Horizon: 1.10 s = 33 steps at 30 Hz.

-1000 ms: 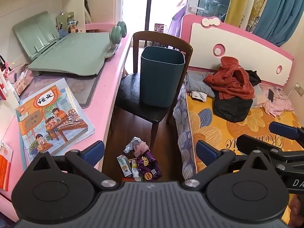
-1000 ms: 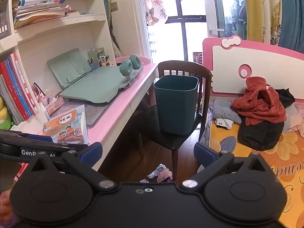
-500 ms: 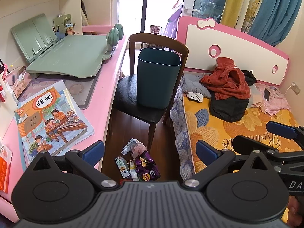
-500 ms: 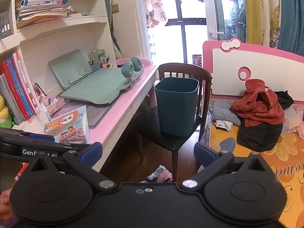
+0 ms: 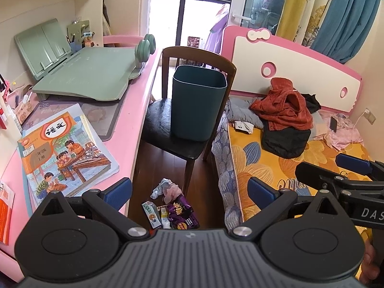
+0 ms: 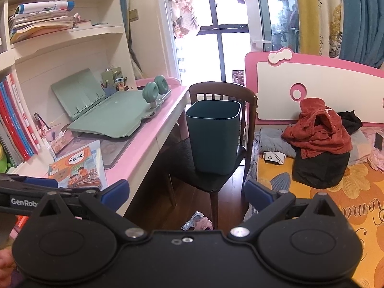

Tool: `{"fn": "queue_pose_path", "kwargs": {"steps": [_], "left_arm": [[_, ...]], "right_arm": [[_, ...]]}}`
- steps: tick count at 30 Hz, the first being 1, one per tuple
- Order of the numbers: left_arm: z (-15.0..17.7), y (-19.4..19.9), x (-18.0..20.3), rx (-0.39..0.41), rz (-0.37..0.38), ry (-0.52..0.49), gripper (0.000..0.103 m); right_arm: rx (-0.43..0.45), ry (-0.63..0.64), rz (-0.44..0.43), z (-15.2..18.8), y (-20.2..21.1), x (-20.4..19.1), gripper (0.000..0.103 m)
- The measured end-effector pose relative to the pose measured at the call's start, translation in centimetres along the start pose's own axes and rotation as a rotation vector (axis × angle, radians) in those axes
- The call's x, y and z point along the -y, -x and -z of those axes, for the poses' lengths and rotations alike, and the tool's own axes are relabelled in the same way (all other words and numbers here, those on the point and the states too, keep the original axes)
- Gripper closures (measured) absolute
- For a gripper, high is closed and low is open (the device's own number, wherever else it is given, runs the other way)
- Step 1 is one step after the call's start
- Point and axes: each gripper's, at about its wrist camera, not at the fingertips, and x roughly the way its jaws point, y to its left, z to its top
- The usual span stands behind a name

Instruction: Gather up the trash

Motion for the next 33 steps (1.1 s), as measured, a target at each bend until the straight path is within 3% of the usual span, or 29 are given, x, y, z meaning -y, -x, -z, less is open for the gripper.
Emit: {"fn": "queue_pose_path", "kwargs": {"steps": [33], "left_arm": [[0.0, 1.0, -1.3, 0.035, 0.023, 0.024, 0.0]], "right_arm": [[0.027, 0.029, -0.004, 0.0, 0.6, -0.6, 0.0]]}}
